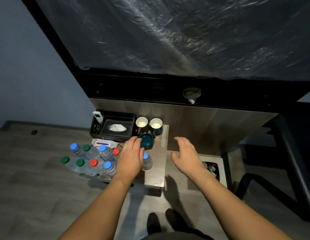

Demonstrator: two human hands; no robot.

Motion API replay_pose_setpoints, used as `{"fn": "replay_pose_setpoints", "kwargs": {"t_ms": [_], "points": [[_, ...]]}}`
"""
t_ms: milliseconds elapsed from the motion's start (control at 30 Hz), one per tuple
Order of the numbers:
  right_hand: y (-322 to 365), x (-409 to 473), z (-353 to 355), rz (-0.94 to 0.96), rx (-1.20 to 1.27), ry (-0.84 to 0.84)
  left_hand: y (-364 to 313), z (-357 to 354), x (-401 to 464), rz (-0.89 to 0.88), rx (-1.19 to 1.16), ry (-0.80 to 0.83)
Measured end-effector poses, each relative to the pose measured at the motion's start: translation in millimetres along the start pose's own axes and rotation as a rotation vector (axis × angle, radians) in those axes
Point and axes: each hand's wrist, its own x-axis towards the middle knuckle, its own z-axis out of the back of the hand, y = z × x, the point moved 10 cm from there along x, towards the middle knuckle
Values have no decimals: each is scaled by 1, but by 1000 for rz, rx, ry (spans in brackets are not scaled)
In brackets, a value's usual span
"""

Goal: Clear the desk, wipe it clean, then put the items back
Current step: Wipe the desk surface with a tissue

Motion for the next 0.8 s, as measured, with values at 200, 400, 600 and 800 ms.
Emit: {"fn": "replay_pose_setpoints", "kwargs": {"t_ms": [200,400,600,800], "points": [[-42,-13,18,-97,23,-41,-46,-25,12,-140,-14,35],[-61,-22,25,-145,31,-60,-63,-39,13,-180,-4,73],[-59,-21,22,-136,41,-51,-61,-35,11,-170,-8,71],[-52,-18,19,-110,22,-40,-55,-23,7,-145,-23,50]]}}
